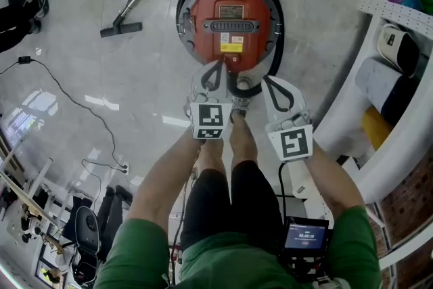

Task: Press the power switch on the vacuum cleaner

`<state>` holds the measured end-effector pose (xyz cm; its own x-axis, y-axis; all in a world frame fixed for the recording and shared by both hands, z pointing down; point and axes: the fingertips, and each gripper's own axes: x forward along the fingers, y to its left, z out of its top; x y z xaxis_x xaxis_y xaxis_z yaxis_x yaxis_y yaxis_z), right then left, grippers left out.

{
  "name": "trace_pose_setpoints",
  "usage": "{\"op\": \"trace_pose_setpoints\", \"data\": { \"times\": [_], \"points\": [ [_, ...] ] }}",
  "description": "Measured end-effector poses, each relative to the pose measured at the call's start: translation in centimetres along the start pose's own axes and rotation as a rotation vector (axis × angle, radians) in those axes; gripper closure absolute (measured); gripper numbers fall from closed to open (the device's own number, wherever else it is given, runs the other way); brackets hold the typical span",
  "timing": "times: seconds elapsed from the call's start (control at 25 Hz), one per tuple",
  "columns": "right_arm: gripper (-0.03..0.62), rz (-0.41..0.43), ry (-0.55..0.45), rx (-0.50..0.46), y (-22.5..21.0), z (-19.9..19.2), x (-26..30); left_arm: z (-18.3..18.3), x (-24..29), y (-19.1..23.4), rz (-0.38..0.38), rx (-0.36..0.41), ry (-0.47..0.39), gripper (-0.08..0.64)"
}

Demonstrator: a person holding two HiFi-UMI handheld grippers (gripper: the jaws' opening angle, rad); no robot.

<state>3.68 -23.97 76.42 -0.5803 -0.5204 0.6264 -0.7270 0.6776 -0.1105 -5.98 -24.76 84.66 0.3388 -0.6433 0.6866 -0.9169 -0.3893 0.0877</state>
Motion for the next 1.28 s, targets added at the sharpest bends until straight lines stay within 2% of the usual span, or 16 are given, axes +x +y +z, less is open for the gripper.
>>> {"op": "trace_pose_setpoints", "data": {
  "times": [0.44,0.76,0.92,1.28],
  "points": [
    [0.595,-0.002,-0.091,-0.102,0.7,7.7,-6.2,9.4,-8.6,-0.6,0.028,0.025,-0.140,0.552],
    [0.595,-0.049,-0.176,-0.139,1.9,15.7,-13.1,18.1,-18.5,-0.1,0.048,0.039,-0.288,0.552],
    [0.595,-0.069,-0.202,-0.117,3.4,19.1,-17.5,21.5,-24.0,-0.8,0.055,0.039,-0.341,0.552],
    [0.595,-0.105,-0.339,-0.100,5.3,25.7,-25.2,27.6,-33.7,-2.5,0.091,0.052,-0.494,0.552]
  ]
}}
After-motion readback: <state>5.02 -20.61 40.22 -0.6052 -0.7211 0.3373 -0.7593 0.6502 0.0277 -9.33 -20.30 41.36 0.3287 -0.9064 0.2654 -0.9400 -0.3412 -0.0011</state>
